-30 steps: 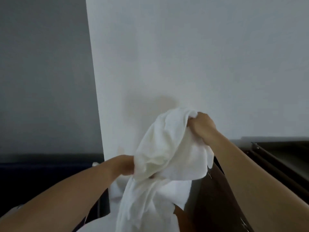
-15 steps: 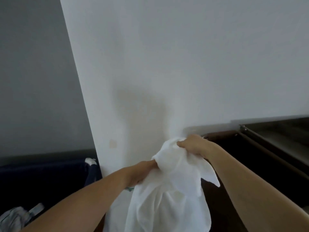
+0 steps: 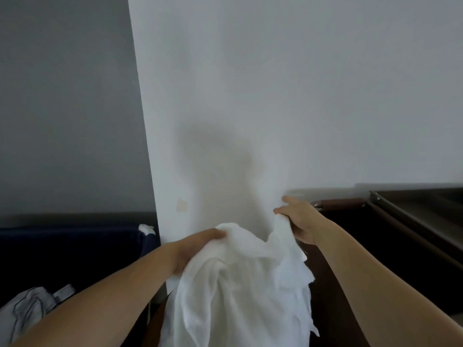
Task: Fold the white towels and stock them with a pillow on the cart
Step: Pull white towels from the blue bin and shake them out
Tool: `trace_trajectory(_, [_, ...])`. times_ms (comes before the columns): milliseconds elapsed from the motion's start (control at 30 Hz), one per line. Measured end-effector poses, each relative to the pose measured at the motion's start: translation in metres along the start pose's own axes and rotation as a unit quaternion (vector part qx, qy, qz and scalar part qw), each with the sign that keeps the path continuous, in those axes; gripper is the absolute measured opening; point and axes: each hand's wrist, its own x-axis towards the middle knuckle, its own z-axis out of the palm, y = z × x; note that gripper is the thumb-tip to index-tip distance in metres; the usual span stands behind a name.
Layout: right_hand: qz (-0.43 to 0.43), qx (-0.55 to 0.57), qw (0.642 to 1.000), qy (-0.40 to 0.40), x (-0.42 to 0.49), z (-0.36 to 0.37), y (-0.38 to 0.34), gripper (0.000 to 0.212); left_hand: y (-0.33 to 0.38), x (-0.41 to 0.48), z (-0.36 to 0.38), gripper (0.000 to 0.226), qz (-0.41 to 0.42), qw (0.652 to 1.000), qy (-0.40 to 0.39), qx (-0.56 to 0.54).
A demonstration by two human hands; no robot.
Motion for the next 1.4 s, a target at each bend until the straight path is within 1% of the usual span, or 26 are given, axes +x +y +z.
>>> trace_trajectory(100, [0.019, 0.147, 0.988, -0.039, -0.009, 0.013, 0.0, 0.021, 0.007, 0.002, -0.001, 0.052, 0.023, 0.998, 0.023, -0.045])
trace_trajectory(200, [-0.022, 0.206, 0.977, -0.054, -0.012, 0.017, -0.001, 0.042, 0.015, 0.006, -0.004, 0.055, 0.035, 0.997, 0.042, -0.061])
trace_trajectory(233, [-0.05, 0.168, 0.983, -0.056, -0.011, 0.019, -0.001, 0.046, 0.017, 0.007, -0.005, 0.056, 0.035, 0.997, 0.041, -0.055])
trace_trajectory(267, [-0.089, 0.077, 0.992, -0.047, -0.011, 0.02, 0.001, 0.048, 0.021, 0.007, -0.006, 0.058, 0.033, 0.998, 0.033, -0.05])
trace_trajectory(300, [-0.131, -0.07, 0.989, -0.019, -0.011, 0.022, 0.001, 0.049, 0.024, 0.005, -0.005, 0.059, 0.031, 0.998, 0.024, -0.045])
trace_trajectory(333, [-0.164, -0.221, 0.961, 0.006, -0.012, 0.024, 0.002, 0.05, 0.028, 0.004, -0.004, 0.06, 0.033, 0.999, 0.015, -0.038])
trace_trajectory(367, [-0.186, -0.345, 0.92, 0.021, -0.011, 0.026, 0.004, 0.047, 0.032, 0.003, -0.002, 0.059, 0.037, 0.999, 0.003, -0.032])
trace_trajectory(400, [-0.194, -0.427, 0.882, 0.035, -0.011, 0.028, 0.005, 0.041, 0.036, 0.002, 0.0, 0.059, 0.045, 0.999, -0.014, -0.026])
trace_trajectory(467, [-0.191, -0.515, 0.833, 0.074, -0.017, 0.035, 0.004, 0.025, 0.045, -0.001, 0.004, 0.063, 0.056, 0.997, -0.044, -0.014])
trace_trajectory(533, [-0.209, -0.595, 0.766, 0.123, -0.02, 0.038, 0.007, 0.035, 0.055, -0.005, 0.005, 0.066, 0.064, 0.996, -0.061, -0.009])
trace_trajectory(567, [-0.248, -0.612, 0.74, 0.132, -0.019, 0.038, 0.009, 0.038, 0.06, -0.006, 0.004, 0.066, 0.066, 0.996, -0.059, -0.009])
trace_trajectory(600, [-0.299, -0.588, 0.741, 0.122, -0.017, 0.038, 0.011, 0.035, 0.064, -0.006, 0.002, 0.065, 0.065, 0.997, -0.048, -0.014])
trace_trajectory(667, [-0.354, -0.429, 0.83, 0.053, -0.02, 0.037, 0.01, 0.026, 0.069, -0.003, -0.004, 0.066, 0.06, 0.998, -0.023, -0.014])
trace_trajectory(700, [-0.352, -0.35, 0.868, 0.008, -0.021, 0.037, 0.011, 0.032, 0.07, -0.002, -0.004, 0.066, 0.057, 0.998, -0.018, -0.009])
trace_trajectory(733, [-0.344, -0.288, 0.892, -0.048, -0.024, 0.039, 0.009, 0.039, 0.071, 0.0, -0.003, 0.066, 0.056, 0.998, -0.019, -0.007])
trace_trajectory(767, [-0.33, -0.269, 0.901, -0.084, -0.025, 0.042, 0.008, 0.043, 0.07, 0.001, -0.001, 0.063, 0.056, 0.998, -0.024, -0.004])
trace_trajectory(833, [-0.325, -0.309, 0.887, -0.11, -0.022, 0.051, 0.011, 0.038, 0.071, 0.002, 0.004, 0.053, 0.06, 0.997, -0.046, 0.002])
trace_trajectory(933, [-0.349, -0.342, 0.872, -0.005, -0.009, 0.056, 0.012, 0.022, 0.073, -0.001, 0.012, 0.048, 0.059, 0.998, -0.029, 0.02])
trace_trajectory(1000, [-0.338, -0.313, 0.886, 0.05, -0.005, 0.053, 0.009, 0.024, 0.071, -0.003, 0.014, 0.04, 0.132, 0.989, 0.057, 0.024])
trace_trajectory(1067, [-0.303, -0.275, 0.91, 0.068, -0.002, 0.049, 0.003, 0.027, 0.063, -0.007, 0.016, 0.026, 0.256, 0.951, 0.139, 0.103])
trace_trajectory(1100, [-0.276, -0.266, 0.922, 0.064, -0.002, 0.049, -0.001, 0.026, 0.056, -0.009, 0.015, 0.029, 0.302, 0.927, 0.157, 0.16])
trace_trajectory(1167, [-0.236, -0.259, 0.936, 0.037, -0.003, 0.05, -0.007, 0.028, 0.04, -0.006, 0.013, 0.035, 0.325, 0.886, 0.167, 0.285])
trace_trajectory(1233, [-0.214, -0.237, 0.948, 0.007, -0.004, 0.05, -0.011, 0.03, 0.023, 0.003, 0.011, 0.021, 0.311, 0.845, 0.191, 0.391])
trace_trajectory(1267, [-0.21, -0.225, 0.951, -0.004, -0.005, 0.049, -0.013, 0.028, 0.015, 0.007, 0.01, 0.016, 0.299, 0.839, 0.207, 0.405])
trace_trajectory(1333, [-0.208, -0.19, 0.959, -0.014, -0.01, 0.048, -0.016, 0.032, 0.001, 0.014, 0.007, 0.012, 0.26, 0.857, 0.219, 0.387])
trace_trajectory(1400, [-0.21, -0.116, 0.971, -0.002, -0.015, 0.047, -0.024, 0.042, -0.015, 0.018, 0.005, 0.024, 0.203, 0.905, 0.154, 0.341])
